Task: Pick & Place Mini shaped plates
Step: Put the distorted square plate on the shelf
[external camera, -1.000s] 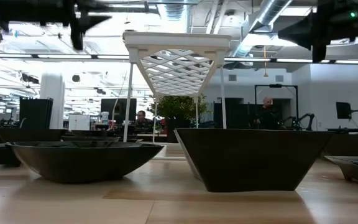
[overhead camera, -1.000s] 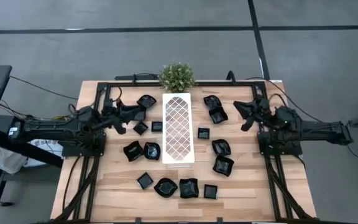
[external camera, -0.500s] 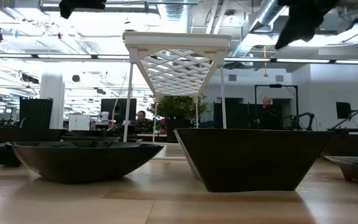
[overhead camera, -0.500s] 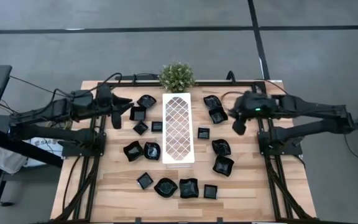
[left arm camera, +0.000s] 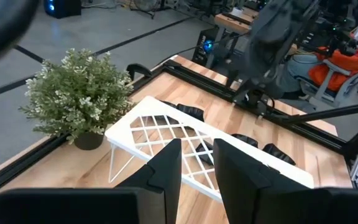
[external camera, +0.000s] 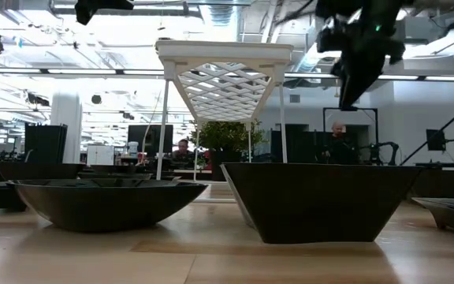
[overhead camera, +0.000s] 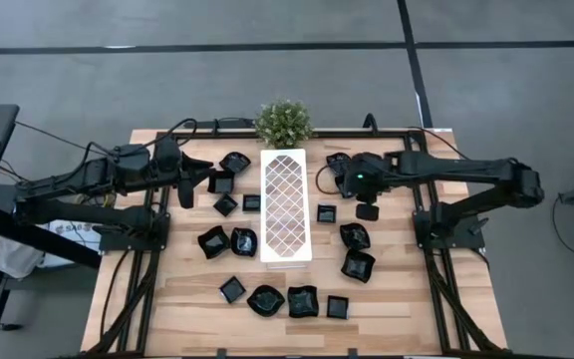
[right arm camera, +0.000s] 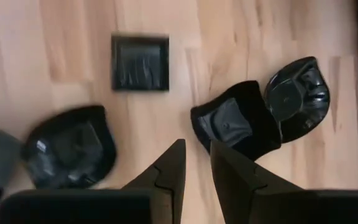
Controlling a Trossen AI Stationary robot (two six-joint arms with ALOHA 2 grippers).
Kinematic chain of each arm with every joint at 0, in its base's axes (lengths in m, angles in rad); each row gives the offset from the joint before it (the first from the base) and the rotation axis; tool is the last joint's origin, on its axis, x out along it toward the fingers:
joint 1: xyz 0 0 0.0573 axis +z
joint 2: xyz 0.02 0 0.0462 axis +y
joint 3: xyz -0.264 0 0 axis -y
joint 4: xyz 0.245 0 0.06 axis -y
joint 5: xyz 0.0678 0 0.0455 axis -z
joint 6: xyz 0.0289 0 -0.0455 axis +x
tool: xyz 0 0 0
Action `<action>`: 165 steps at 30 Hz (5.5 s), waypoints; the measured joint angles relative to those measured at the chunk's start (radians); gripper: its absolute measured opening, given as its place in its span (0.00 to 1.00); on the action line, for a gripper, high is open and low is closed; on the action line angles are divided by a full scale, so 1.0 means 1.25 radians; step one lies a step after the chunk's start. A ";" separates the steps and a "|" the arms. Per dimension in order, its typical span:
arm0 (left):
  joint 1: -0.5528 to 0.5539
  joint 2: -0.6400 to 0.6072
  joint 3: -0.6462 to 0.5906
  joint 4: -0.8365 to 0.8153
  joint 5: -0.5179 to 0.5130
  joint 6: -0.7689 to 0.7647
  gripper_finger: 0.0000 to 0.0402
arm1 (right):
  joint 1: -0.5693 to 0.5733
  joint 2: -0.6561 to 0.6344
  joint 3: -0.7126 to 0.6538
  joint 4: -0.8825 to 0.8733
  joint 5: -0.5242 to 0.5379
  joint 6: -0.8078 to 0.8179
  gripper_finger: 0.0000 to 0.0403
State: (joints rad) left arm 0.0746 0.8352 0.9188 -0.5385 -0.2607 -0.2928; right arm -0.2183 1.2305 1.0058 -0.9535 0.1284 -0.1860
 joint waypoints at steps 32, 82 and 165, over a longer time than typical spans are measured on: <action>0.000 0.000 -0.001 0.004 0.000 -0.003 0.24 | -0.066 0.220 -0.001 0.034 -0.040 -0.298 0.17; -0.096 0.000 -0.002 -0.077 0.042 0.145 0.24 | -0.109 0.220 -0.080 0.119 -0.036 -0.371 0.33; -0.096 0.000 -0.002 -0.066 0.036 0.104 0.24 | -0.018 0.327 0.622 -0.298 0.132 -0.141 0.00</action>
State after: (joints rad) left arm -0.0448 0.8350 0.9169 -0.6215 -0.2163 -0.1631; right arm -0.2413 1.6393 1.7829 -1.3259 0.2932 -0.3625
